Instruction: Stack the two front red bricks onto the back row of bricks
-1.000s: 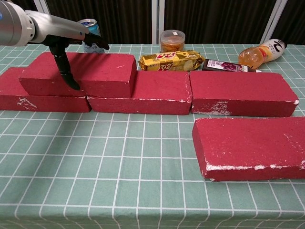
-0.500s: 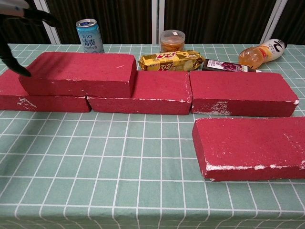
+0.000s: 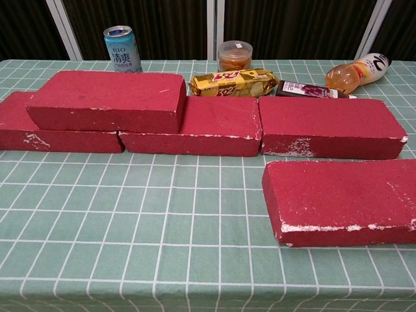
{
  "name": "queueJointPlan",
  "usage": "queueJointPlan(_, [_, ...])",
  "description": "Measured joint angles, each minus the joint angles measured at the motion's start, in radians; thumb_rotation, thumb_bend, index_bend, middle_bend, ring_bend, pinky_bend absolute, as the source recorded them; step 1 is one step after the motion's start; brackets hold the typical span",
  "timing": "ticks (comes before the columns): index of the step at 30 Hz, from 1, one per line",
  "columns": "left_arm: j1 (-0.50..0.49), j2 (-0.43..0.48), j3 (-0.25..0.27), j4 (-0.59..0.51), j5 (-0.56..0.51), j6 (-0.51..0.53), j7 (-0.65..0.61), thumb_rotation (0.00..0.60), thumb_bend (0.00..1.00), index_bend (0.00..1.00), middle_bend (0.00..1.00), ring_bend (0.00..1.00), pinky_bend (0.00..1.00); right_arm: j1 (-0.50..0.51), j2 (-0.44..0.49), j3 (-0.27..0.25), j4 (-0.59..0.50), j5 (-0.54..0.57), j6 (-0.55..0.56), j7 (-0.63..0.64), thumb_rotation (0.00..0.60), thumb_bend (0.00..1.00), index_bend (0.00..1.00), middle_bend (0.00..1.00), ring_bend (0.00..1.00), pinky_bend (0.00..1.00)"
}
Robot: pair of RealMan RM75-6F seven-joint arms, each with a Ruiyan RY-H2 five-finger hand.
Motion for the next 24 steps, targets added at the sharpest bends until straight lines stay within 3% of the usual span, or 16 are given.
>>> queueJointPlan(7, [0.151, -0.028, 0.017, 0.137, 0.069, 0.049, -0.137, 0.6, 0.0, 0.0, 0.0, 0.0, 0.0, 0.055, -0.029, -0.007, -0.067, 0.059, -0.117, -0.172, 0.6, 0.0, 0.0, 0.0, 0.0, 0.0])
queueJointPlan(17, [0.209, -0.041, -0.026, 0.162, 0.135, 0.044, -0.138, 0.6, 0.0, 0.0, 0.0, 0.0, 0.0, 0.147, -0.125, 0.014, -0.062, 0.259, -0.261, -0.263, 0.6, 0.0, 0.0, 0.0, 0.0, 0.0])
queueJointPlan(24, [0.23, -0.045, -0.051, 0.166, 0.155, 0.018, -0.14, 0.6, 0.0, 0.0, 0.0, 0.0, 0.0, 0.201, -0.178, 0.015, -0.044, 0.338, -0.321, -0.309, 0.6, 0.0, 0.0, 0.0, 0.0, 0.0])
